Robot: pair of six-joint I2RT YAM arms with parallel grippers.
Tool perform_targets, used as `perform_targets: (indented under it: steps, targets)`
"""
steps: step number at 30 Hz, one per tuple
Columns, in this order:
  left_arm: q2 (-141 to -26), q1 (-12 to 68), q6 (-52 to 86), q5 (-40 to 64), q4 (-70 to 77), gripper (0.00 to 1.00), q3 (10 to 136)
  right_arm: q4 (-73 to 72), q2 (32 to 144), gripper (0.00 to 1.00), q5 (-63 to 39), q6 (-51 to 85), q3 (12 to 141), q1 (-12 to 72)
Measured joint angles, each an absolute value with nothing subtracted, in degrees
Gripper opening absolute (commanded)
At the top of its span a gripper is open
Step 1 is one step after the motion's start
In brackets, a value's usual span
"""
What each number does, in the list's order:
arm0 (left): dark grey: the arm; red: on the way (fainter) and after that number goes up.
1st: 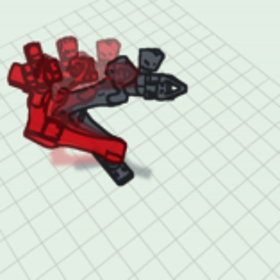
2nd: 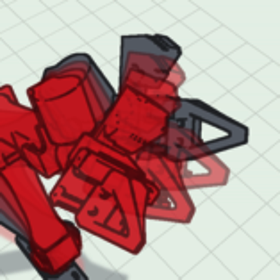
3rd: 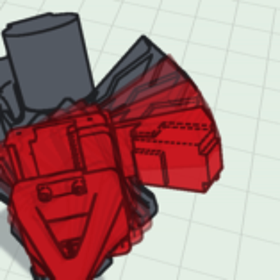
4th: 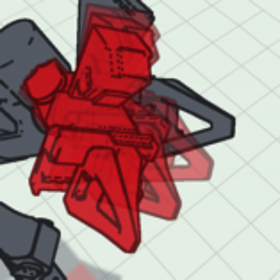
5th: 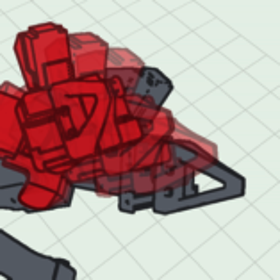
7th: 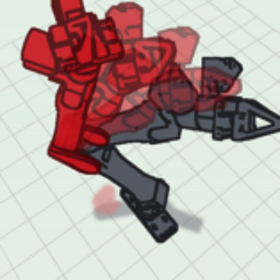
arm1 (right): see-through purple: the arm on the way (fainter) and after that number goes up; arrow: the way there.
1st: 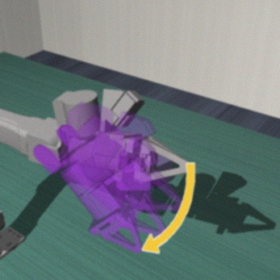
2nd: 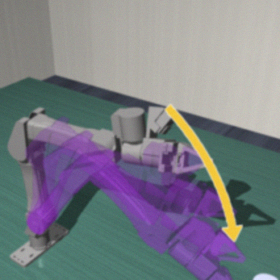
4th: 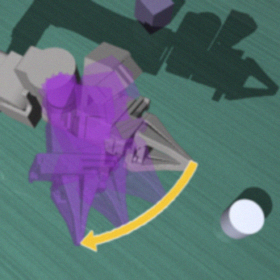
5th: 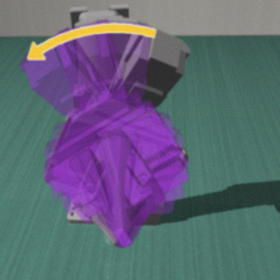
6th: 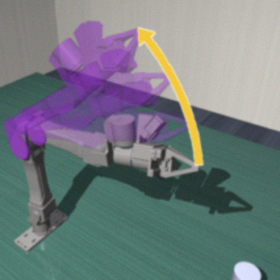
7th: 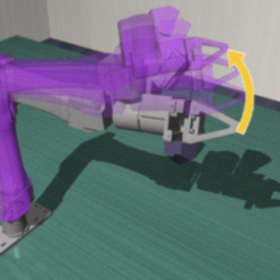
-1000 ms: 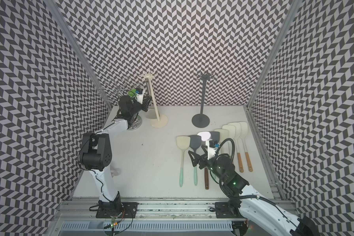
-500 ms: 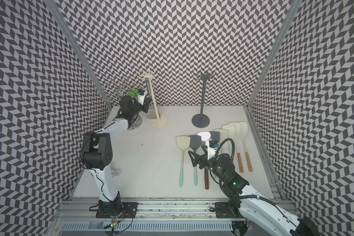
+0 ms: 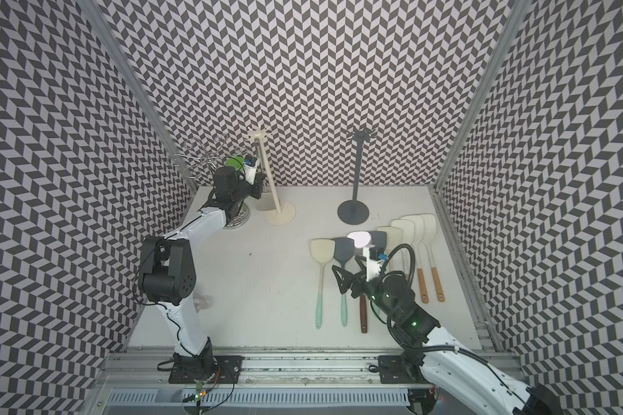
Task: Take the spatula off the kitchen utensil rack
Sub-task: Take off the spatula from the rack.
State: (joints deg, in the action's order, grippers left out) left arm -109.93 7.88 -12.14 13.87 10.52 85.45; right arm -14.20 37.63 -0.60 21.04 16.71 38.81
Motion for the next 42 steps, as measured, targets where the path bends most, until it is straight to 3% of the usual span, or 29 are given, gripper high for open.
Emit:
perform_targets:
  steps: [10, 20, 42]
  targets:
    - [-108.25, 7.9, -11.66, 11.25, -0.36, 0.0, 89.01, -12.53, 35.33, 0.95, -0.32, 21.67, 16.71, 38.81]
    - [-105.38, 8.32, -7.31, 16.38, -7.62, 0.0, 89.25, -11.55, 33.45, 0.95, -0.19, 22.41, 16.71, 38.81]
    - [-94.5, 8.6, 4.73, 22.41, -4.34, 0.0, 77.23, -10.63, 29.43, 0.96, -0.23, 24.67, 15.77, 38.81]
